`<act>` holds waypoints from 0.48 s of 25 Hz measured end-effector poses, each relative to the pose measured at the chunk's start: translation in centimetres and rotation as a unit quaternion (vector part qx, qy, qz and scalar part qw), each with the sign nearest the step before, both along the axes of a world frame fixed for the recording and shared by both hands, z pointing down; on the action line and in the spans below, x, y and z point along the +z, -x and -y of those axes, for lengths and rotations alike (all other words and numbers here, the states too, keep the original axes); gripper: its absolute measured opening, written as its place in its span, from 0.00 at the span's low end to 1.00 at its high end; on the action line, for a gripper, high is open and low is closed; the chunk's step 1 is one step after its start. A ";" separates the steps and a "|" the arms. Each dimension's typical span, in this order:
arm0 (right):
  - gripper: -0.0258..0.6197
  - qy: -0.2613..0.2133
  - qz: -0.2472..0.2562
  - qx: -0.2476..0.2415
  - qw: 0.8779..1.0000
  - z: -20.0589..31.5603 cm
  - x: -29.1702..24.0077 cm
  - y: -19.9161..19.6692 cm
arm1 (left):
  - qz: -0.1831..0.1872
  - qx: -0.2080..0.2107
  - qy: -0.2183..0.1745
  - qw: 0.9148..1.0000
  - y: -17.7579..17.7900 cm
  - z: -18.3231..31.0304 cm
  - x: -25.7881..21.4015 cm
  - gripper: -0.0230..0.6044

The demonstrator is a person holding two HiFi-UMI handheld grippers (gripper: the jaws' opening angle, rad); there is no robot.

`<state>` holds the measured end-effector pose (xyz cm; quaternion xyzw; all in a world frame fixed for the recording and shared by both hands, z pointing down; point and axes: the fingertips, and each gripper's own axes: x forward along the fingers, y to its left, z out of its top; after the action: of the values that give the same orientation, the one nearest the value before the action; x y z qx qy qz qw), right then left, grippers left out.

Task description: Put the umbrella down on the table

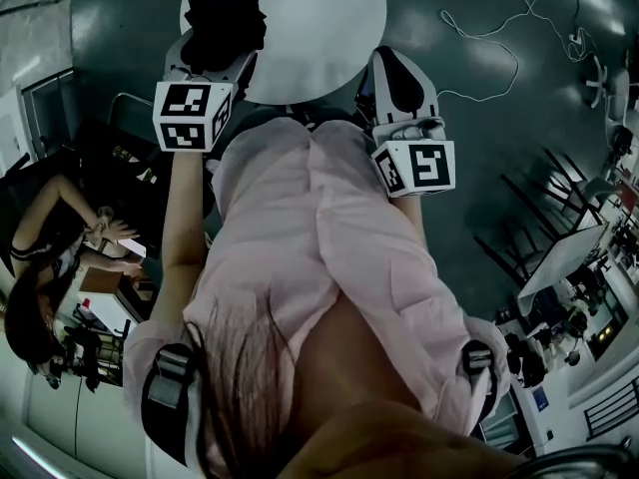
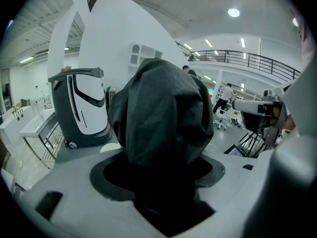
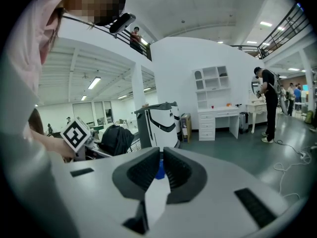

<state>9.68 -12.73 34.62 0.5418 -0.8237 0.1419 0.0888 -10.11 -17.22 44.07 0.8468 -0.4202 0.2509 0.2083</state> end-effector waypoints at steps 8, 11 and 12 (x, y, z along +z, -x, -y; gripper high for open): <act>0.10 0.015 -0.003 0.026 1.000 0.9 0.4 -1.2 | 0.018 0.040 0.110 0.993 -4.1 3.2 10.0 0.55; 0.10 0.023 -0.006 0.035 0.999 0.8 0.7 -1.3 | 0.045 0.062 0.145 0.986 -5.1 3.2 14.0 0.55; 0.10 0.025 -0.006 0.038 0.999 0.8 0.7 -1.4 | 0.054 0.069 0.155 0.984 -5.3 3.3 15.3 0.55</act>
<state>11.03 -13.54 35.36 0.5709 -0.7983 0.1624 0.1022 -4.77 -20.47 59.35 0.8165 -0.3269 0.3722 0.2965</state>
